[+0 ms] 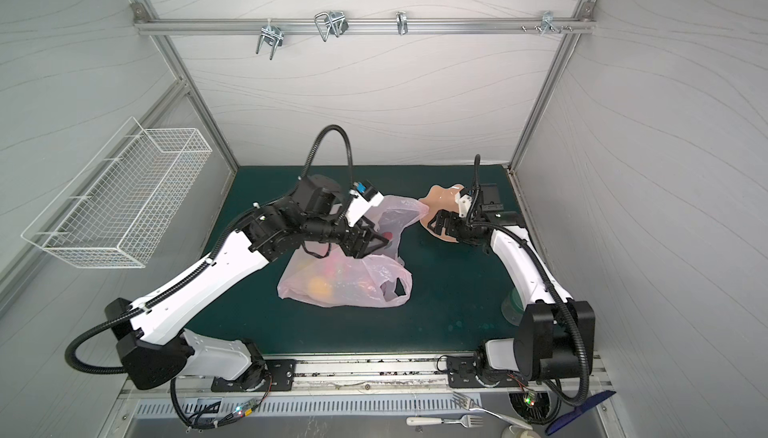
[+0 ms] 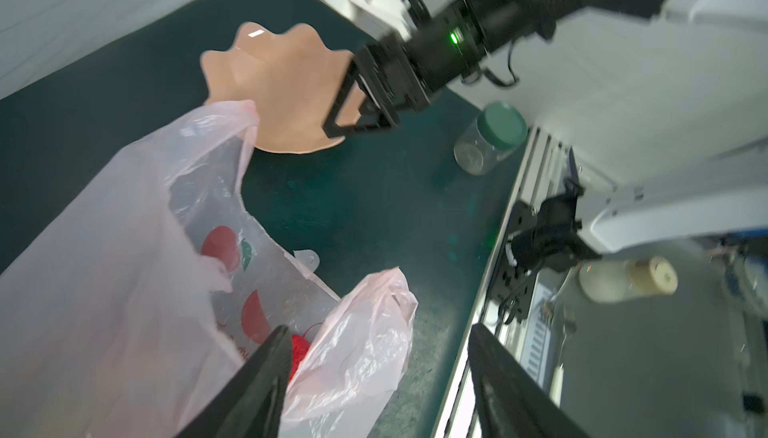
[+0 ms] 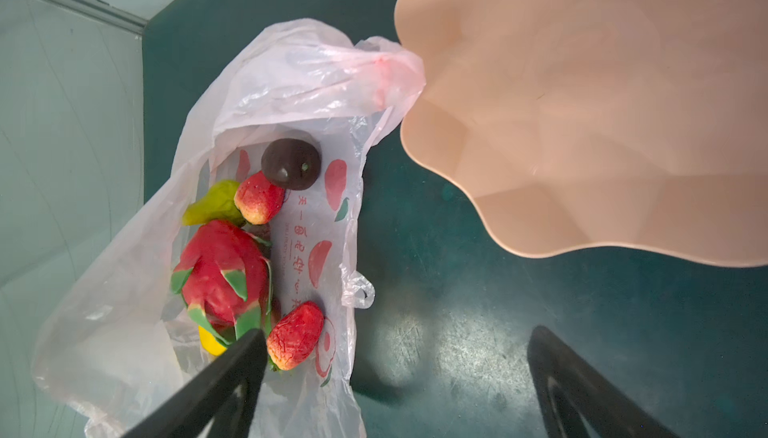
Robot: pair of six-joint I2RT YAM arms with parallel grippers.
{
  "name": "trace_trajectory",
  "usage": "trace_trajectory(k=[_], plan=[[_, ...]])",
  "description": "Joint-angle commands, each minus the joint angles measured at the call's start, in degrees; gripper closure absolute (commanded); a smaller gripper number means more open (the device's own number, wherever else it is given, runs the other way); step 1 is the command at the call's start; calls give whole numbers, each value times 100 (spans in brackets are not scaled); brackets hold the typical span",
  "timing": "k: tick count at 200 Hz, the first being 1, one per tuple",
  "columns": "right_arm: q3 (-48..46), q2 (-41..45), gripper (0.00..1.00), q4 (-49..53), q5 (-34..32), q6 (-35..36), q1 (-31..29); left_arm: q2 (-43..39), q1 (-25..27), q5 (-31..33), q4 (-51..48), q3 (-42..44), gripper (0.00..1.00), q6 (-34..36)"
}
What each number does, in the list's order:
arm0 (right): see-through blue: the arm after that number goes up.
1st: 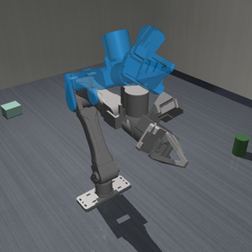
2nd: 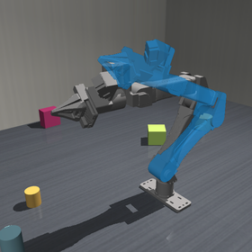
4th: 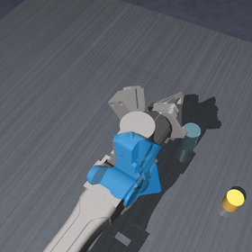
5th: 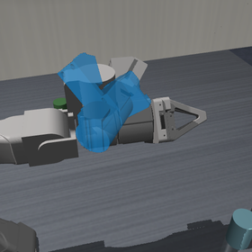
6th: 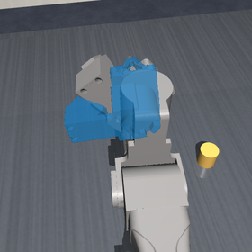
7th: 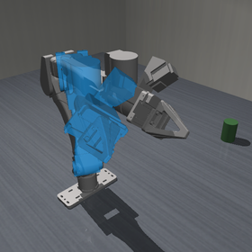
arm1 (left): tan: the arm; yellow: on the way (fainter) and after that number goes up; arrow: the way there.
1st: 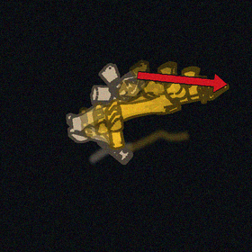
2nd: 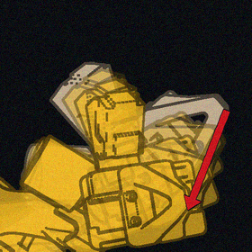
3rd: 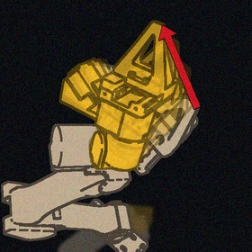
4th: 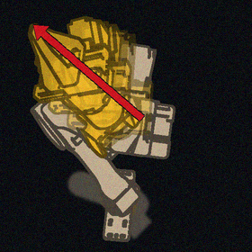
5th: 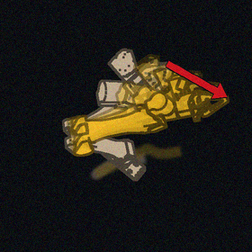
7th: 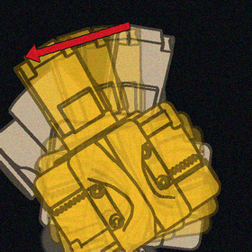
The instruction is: Place the fruits into the plastic bag
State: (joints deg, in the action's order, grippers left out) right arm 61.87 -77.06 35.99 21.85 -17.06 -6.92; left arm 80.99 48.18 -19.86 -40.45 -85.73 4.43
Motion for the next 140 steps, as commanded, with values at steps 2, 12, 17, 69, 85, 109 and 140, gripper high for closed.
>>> trace_trajectory(k=[2,12,17,69,85,109,140], plan=[[114,-119,1,-76,63,115,30,221,351,-35,143,-20,31,1303],[133,-158,1,-108,39,99,32,349,441,-46,111,-38,31,1553],[140,-169,1,-118,47,113,41,427,483,-47,43,-57,31,1701],[25,-226,1,-197,166,133,111,1339,804,727,-736,-559,31,2690],[-16,-222,1,-201,168,159,136,1568,824,947,-885,-670,31,2836],[-49,-222,1,-225,198,171,194,1762,855,1179,-960,-674,31,3029],[-22,-287,1,-351,244,217,228,1826,904,1474,-1006,-497,33,3295]])
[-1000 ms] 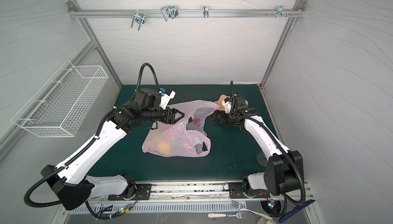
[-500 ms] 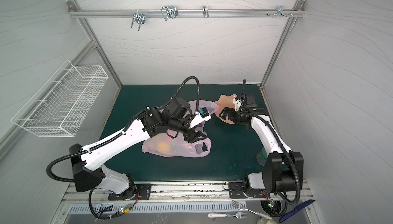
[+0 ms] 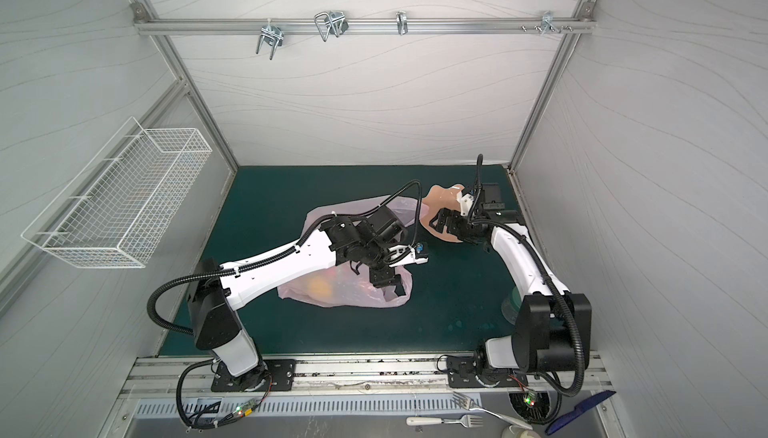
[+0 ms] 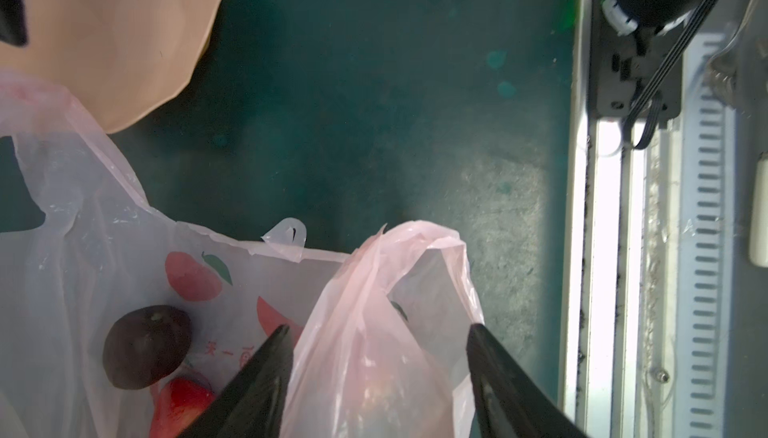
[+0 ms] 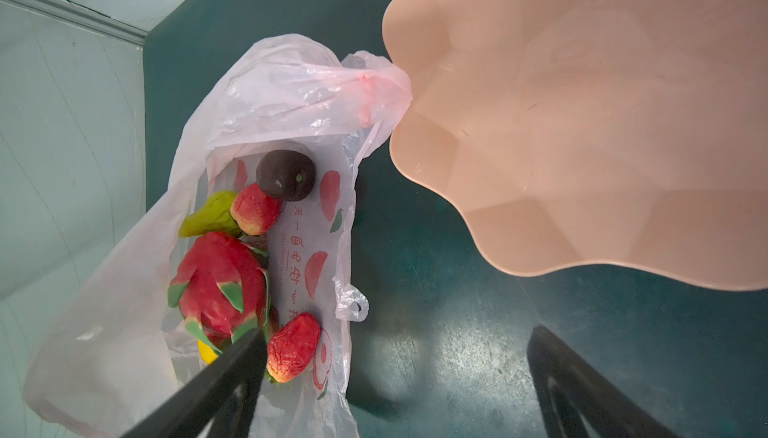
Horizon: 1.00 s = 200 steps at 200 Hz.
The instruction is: Place the fruits into the plastic bag
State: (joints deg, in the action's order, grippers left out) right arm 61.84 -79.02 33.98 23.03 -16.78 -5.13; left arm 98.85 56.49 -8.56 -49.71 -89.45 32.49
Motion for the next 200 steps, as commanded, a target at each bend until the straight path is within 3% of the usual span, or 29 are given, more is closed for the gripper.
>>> trace_trajectory(k=[1,35,68,91,139,200], plan=[[-17,-97,1,-152,129,191,48,39,78,344,-72,-112,33,504],[170,-333,1,-302,205,406,38,-40,125,404,38,148,44,625],[522,-704,1,-394,302,1061,-73,-217,152,458,121,412,81,586],[839,-1103,5,-397,450,1490,-172,-492,152,474,241,613,95,481],[1634,-1791,6,-238,-27,2878,-812,-1041,153,495,235,881,100,272],[2750,-2773,6,356,-966,3707,-1221,-1324,152,646,73,952,100,170]])
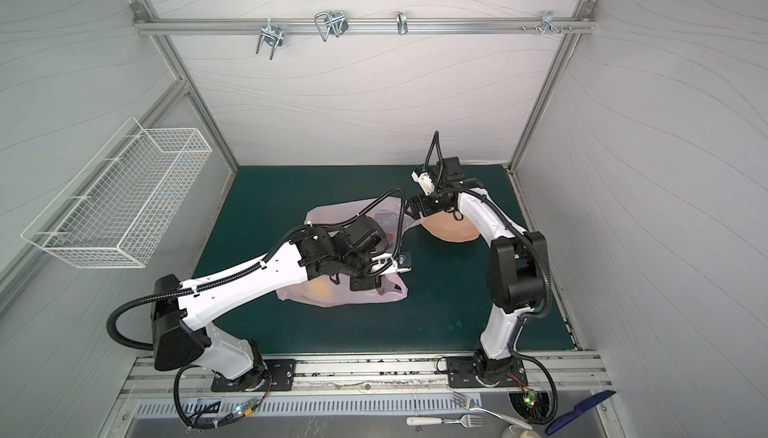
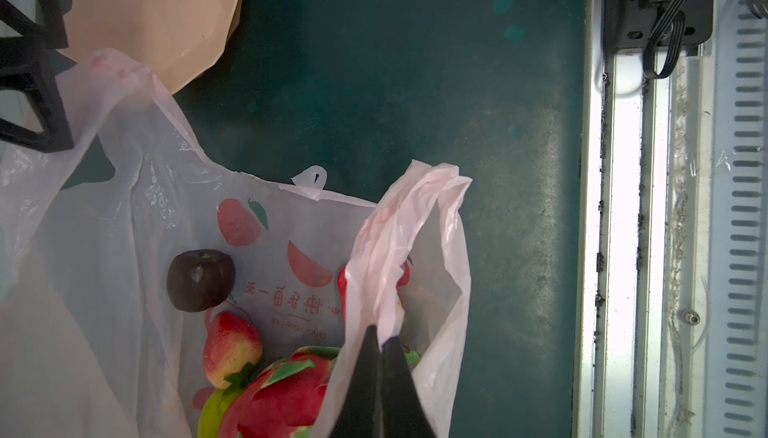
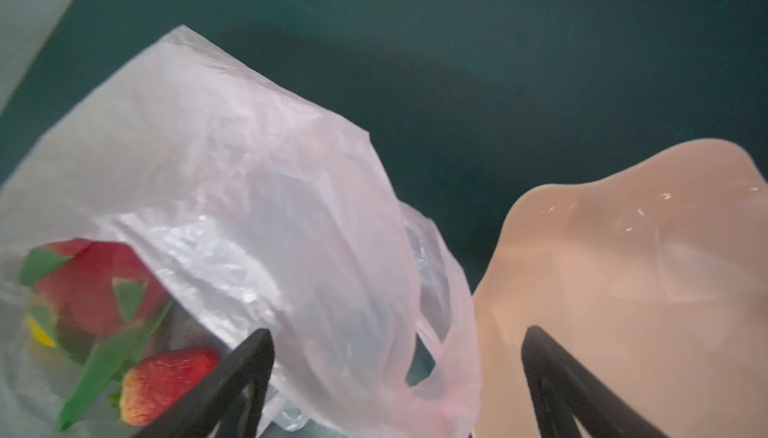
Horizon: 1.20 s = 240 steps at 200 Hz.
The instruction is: Place the fruits into the plastic bag
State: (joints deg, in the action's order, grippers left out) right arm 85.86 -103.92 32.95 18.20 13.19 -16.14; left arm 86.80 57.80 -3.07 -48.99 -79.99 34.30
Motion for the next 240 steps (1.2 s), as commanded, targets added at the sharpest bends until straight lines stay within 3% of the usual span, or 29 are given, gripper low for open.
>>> trace_trajectory(k=[1,23,98,200,213,218,229,240], plan=[[359,-289,6,463,-488,724,-123,-120,21,101,-2,3,100,-11],[462,-359,6,595,-533,947,-203,-146,23,144,-45,-24,100,-38],[-72,338,4,376,246,1034,-225,-164,23,175,-6,41,100,-5],[224,-482,7,403,-521,1184,-329,-208,21,140,-7,27,100,-73],[239,-563,16,289,-740,1109,-351,-225,17,161,-14,19,100,-97],[273,-599,24,280,-816,1042,-347,-240,25,173,-14,18,100,-106],[378,-632,53,305,-991,904,-341,-288,13,230,3,18,100,-132],[451,-588,76,331,-978,757,-315,-377,4,318,61,29,100,-194]])
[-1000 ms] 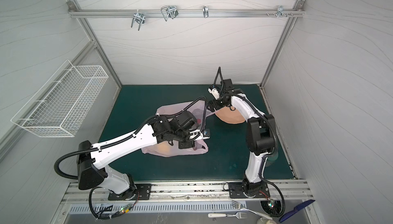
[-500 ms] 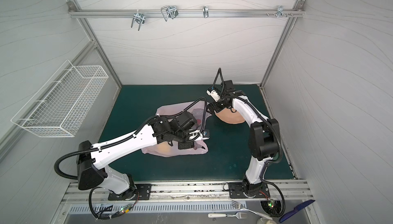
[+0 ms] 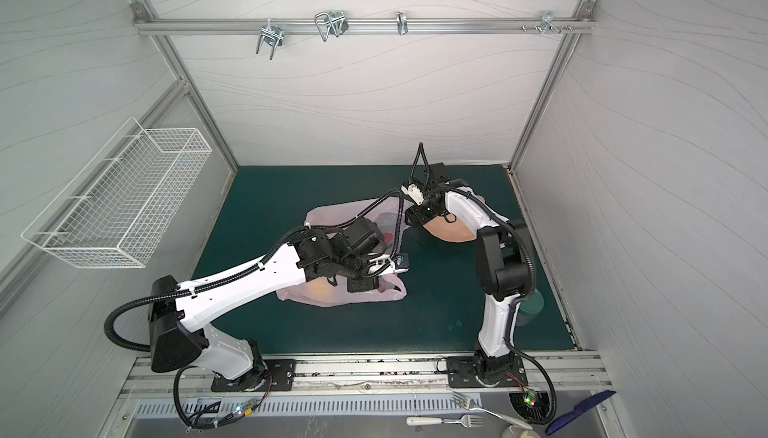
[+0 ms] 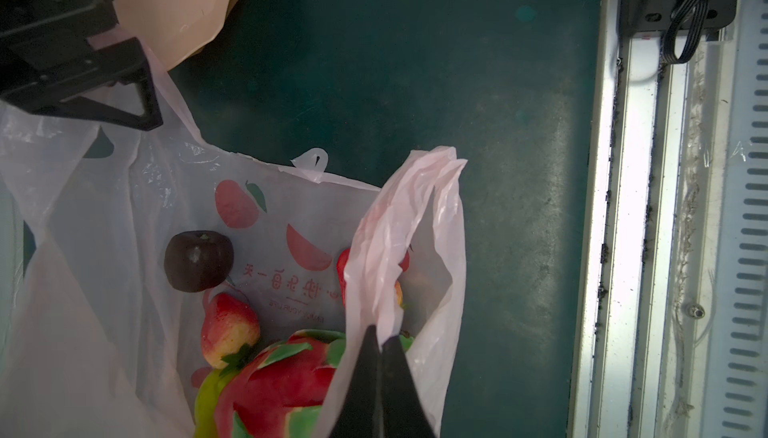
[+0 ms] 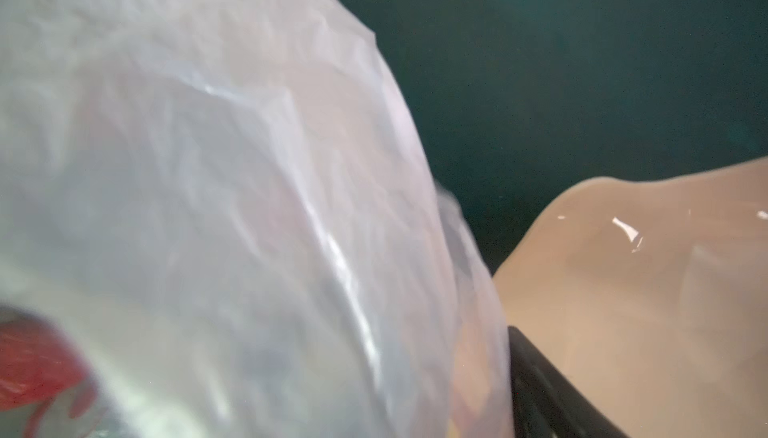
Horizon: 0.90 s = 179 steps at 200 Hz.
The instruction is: Place the fruits into the plastic bag
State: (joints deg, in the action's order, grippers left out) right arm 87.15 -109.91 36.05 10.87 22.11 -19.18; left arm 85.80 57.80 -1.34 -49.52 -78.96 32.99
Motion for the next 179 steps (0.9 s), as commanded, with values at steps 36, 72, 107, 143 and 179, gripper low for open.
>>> trace_trajectory(k=[36,72,107,143,179], plan=[[410,521,100,106,79,-633,35,-819,-377,-20,431,-101,100,-567],[859,958,100,644,777,-1678,361,-1465,-808,-33,854,-12,100,-813],[1717,1113,100,1333,1698,-2867,760,-1957,-1527,-233,1325,144,100,-914],[2426,1271,100,1566,2191,-3882,776,-2319,-2782,-748,1953,269,100,-1032],[3038,1328,100,1885,2300,-4636,758,-2198,-3814,-1158,2471,236,100,-1048]])
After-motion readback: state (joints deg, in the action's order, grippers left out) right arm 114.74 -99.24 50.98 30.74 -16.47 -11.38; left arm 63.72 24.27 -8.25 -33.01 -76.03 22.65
